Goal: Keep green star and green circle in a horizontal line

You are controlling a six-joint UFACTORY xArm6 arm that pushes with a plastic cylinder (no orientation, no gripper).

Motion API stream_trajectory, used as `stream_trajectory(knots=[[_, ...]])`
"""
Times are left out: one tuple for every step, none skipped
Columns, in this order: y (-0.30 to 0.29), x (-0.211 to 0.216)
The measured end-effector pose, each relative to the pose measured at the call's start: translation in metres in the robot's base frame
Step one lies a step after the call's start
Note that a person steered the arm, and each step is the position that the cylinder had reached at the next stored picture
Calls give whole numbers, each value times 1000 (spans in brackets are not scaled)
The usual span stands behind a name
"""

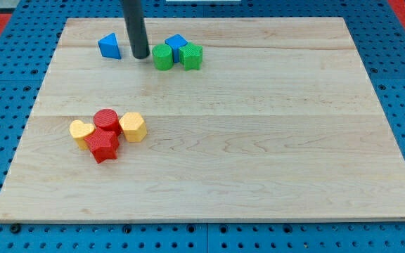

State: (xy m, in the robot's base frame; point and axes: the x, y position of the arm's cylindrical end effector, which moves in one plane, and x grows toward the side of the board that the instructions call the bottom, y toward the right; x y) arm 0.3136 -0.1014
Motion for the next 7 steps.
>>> stream_trajectory(knots=[[17, 21], [66, 23], [151, 49], [197, 73], [189, 83], [160, 83], [119, 67]])
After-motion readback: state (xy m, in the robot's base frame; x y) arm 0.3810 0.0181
